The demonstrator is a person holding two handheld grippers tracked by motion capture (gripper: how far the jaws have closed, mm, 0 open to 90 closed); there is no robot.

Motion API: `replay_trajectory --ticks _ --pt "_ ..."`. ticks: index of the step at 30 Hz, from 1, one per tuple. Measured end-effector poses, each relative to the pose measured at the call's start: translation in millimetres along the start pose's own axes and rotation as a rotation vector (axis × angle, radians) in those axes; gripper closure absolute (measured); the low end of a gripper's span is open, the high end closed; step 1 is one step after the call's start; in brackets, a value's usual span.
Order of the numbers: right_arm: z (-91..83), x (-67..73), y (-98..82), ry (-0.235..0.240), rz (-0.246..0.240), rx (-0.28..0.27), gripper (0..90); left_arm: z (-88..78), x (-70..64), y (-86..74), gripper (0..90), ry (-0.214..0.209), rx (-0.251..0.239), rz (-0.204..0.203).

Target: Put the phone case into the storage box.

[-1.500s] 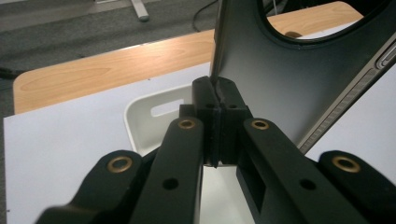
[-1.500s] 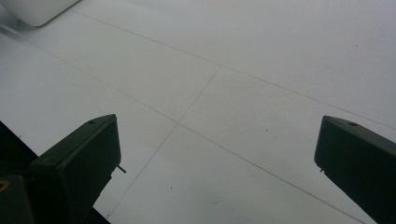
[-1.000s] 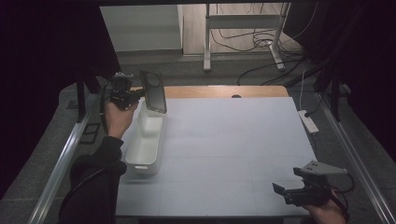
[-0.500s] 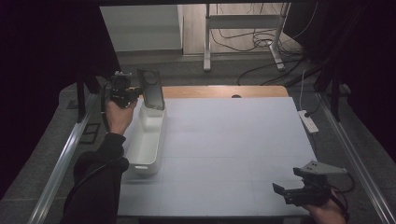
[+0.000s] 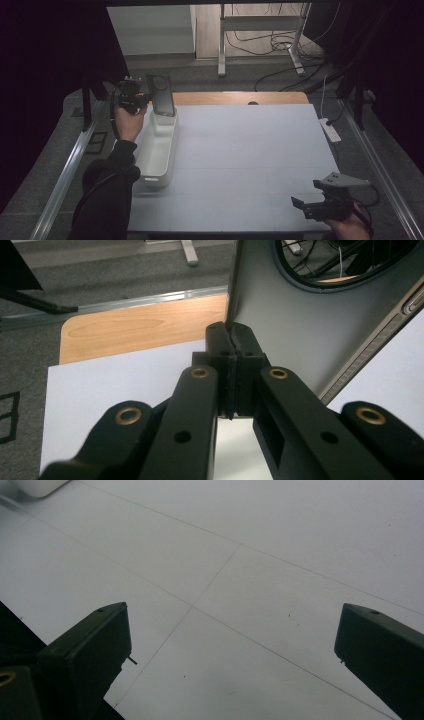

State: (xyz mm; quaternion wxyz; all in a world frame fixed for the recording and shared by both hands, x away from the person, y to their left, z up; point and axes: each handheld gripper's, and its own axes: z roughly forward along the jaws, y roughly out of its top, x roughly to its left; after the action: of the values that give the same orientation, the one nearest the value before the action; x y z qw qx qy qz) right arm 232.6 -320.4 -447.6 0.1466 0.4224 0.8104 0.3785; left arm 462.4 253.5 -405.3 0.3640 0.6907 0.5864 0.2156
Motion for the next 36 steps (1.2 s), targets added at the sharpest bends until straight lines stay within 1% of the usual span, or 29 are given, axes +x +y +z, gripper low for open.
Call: replay_trajectory --ticks 5,11,18,26,27,29,30,31,36 --pt "0.5 0.4 0.1 -0.001 -0.003 0.005 2.6 5.4 2.3 -3.6 88.8 0.008 0.004 -0.01" --pt "0.5 0.6 0.1 -0.003 -0.004 0.005 2.9 10.9 4.9 -8.5 88.8 0.003 0.012 -0.024" --pt "0.9 0.5 0.2 -0.004 -0.004 0.008 3.1 16.7 5.6 -13.6 88.8 0.005 0.033 -0.018" --pt "1.1 0.6 0.2 -0.004 -0.004 0.01 3.4 22.9 4.7 -19.5 88.8 0.004 0.048 -0.028" --pt "1.1 0.6 0.2 -0.004 -0.004 0.01 3.4 24.4 4.9 -21.1 88.8 0.007 0.054 -0.024" --pt "1.5 0.8 0.3 -0.004 -0.005 0.013 3.5 26.5 4.2 -23.4 88.8 0.007 0.061 -0.03" --pt "1.6 0.8 0.3 -0.004 -0.005 0.014 3.5 27.3 4.5 -24.3 88.8 0.008 0.066 -0.024" --pt "1.8 0.8 0.4 -0.005 -0.004 0.015 3.5 28.3 4.2 -25.4 88.8 0.008 0.069 -0.03" --pt "1.7 0.6 0.5 -0.008 0.0 0.017 3.5 32.0 4.7 -29.9 88.8 0.011 0.084 -0.03"
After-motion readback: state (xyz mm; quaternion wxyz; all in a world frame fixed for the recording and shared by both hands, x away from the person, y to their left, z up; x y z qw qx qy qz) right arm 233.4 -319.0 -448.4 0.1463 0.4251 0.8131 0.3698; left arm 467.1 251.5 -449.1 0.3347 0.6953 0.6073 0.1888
